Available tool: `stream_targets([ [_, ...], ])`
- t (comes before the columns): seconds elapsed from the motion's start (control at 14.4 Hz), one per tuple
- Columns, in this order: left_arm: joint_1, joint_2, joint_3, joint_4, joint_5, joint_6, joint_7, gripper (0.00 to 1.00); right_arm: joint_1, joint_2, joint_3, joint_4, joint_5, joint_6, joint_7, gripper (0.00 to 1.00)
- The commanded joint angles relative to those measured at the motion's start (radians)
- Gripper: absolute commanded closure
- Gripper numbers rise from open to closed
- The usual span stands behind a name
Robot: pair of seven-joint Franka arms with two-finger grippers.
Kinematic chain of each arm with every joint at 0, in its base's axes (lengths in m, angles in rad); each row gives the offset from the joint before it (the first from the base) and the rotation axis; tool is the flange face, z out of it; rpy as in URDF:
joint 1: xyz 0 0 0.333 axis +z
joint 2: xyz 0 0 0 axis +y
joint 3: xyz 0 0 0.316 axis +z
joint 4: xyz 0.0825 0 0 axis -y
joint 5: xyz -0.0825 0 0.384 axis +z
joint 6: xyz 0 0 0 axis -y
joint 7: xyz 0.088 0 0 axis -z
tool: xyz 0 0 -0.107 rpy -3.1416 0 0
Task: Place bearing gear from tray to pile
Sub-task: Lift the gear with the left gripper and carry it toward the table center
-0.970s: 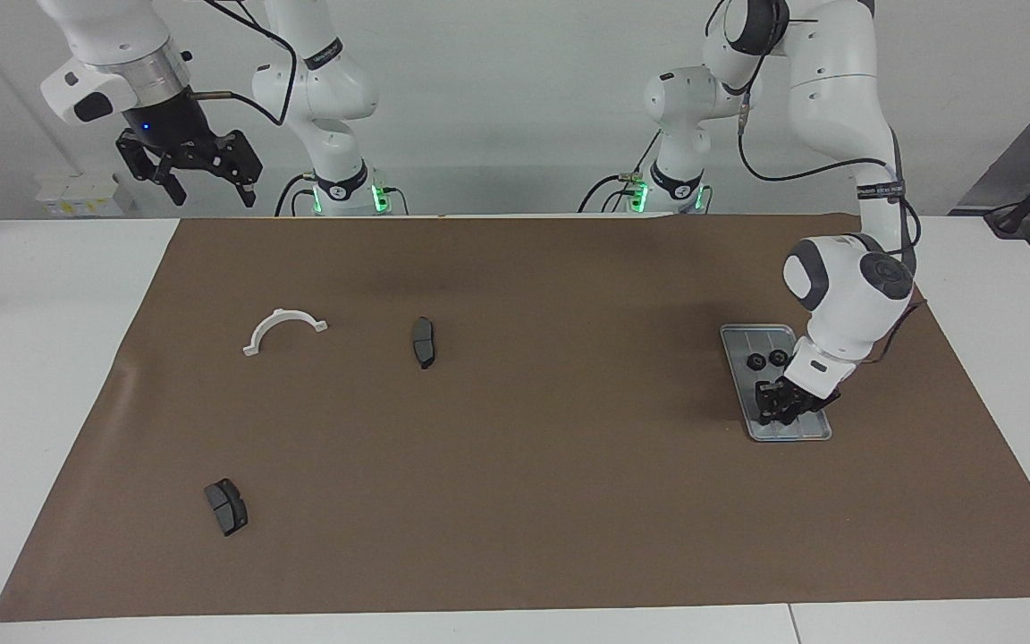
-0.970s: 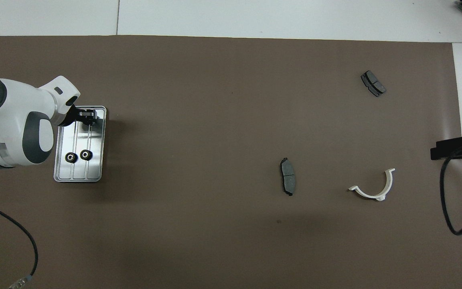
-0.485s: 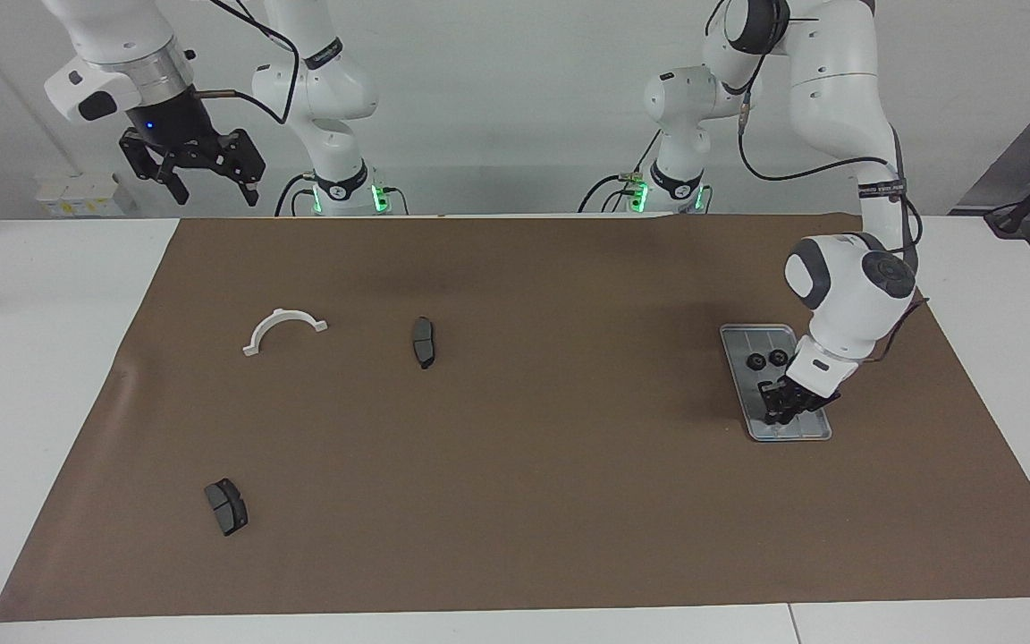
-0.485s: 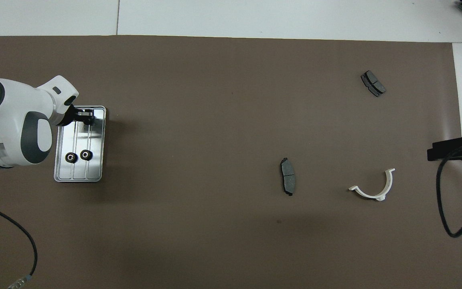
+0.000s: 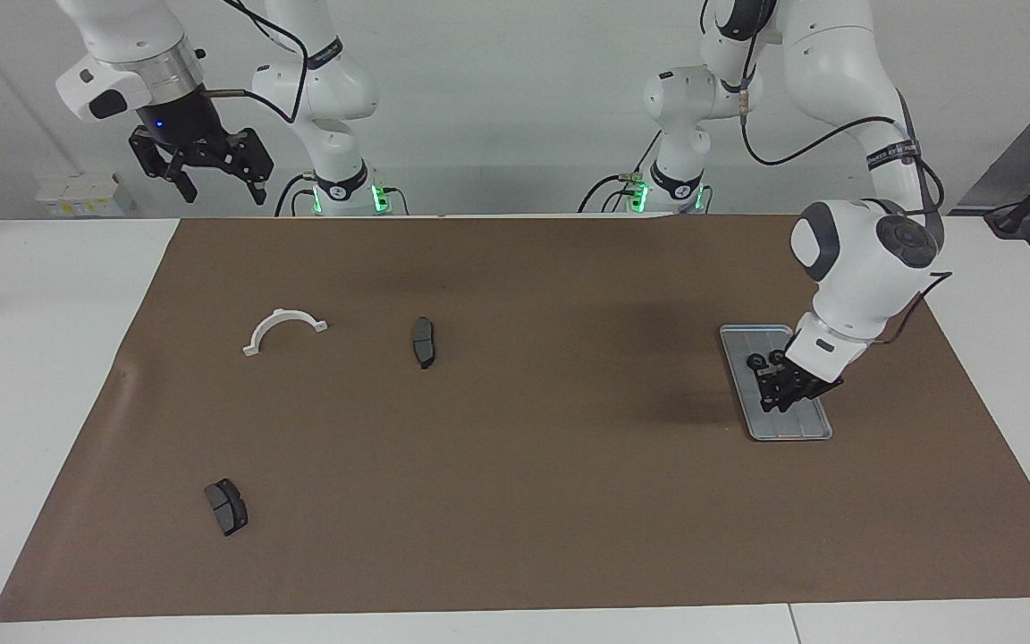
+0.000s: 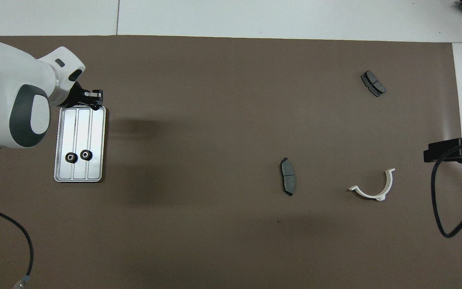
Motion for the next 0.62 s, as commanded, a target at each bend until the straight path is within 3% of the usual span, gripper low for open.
stream_targets([
  [0.0,-0.14,0.009,0.016,0.012,-0.005,0.007,-0.189,1.0,-0.012,-0.021,0.001,-0.034,0.018,0.003,0.011,0.0],
  [0.14,-0.238,0.021,0.014,-0.007,-0.003,0.085,-0.307,1.0,-0.006,-0.021,0.001,-0.045,0.018,0.012,0.009,0.0],
  [0.35,-0.396,0.098,0.02,-0.008,0.008,0.232,-0.506,1.0,0.0,-0.011,0.002,-0.099,0.018,0.111,0.015,0.0],
  [0.55,-0.487,0.156,0.022,-0.007,0.011,0.309,-0.56,1.0,0.015,0.034,0.004,-0.106,0.015,0.18,0.02,0.0],
])
